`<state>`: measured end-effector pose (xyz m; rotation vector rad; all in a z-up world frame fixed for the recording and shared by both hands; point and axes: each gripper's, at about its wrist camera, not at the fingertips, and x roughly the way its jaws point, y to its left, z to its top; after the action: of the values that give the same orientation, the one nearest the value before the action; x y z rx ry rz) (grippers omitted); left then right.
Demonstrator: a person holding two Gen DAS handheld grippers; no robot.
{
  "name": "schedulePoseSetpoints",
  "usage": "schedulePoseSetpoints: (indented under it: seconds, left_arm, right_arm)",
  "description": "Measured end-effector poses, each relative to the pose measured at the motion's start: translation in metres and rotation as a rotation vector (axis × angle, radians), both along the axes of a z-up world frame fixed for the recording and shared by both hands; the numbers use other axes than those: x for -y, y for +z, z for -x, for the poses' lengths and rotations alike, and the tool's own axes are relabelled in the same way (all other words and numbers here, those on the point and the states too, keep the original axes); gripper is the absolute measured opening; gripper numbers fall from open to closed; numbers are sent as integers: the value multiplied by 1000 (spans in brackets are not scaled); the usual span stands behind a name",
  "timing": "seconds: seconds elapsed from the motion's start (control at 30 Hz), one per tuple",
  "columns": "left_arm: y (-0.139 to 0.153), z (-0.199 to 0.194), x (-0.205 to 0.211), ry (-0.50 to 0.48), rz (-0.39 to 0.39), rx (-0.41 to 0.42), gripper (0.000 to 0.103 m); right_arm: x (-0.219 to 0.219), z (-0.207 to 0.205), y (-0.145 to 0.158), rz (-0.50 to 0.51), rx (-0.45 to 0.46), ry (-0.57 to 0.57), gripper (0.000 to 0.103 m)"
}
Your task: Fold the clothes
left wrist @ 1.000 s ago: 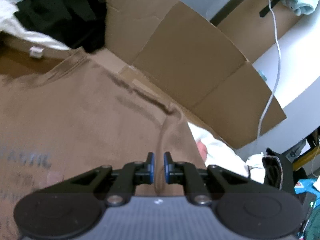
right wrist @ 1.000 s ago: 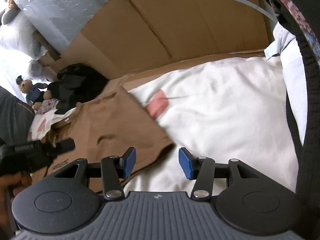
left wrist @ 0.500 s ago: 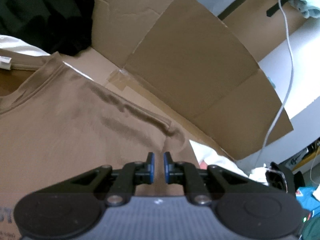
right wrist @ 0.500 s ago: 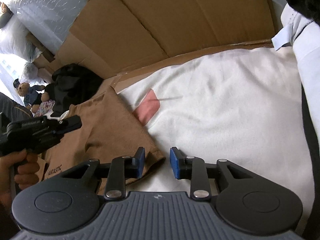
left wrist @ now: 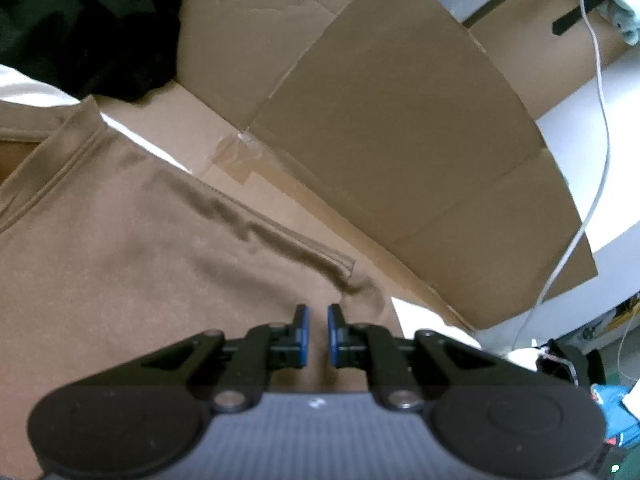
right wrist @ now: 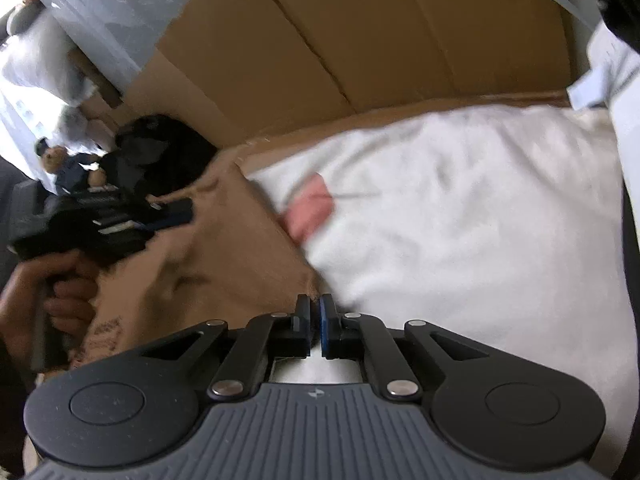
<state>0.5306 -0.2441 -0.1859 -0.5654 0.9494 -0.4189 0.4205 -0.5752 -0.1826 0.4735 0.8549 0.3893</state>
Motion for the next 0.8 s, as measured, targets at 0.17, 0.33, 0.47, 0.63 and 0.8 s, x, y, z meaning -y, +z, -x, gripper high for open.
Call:
schedulePoseSetpoints:
  seconds: [0.17,0.33,0.47,0.63,0.8]
  left_arm:
    - [1,-5,-3,29,-18,-12,9]
    - [5,-10,-1,17,-28,-8,8]
    - [2,-17,0,39,62,-11,8]
    - [-2,-27,10,61,147,-24,8]
    - [-10,-35,18,80,141,-63,5]
  right_arm:
    - [4,2,2,-14,5,-3,4]
    - [12,3,6,-82,20,-29,4]
    - [11,4,8,-114,29,-14,4]
    - [15,2,4,-125,2,-36,4]
    - [11,2,8,-127,28,-8,4]
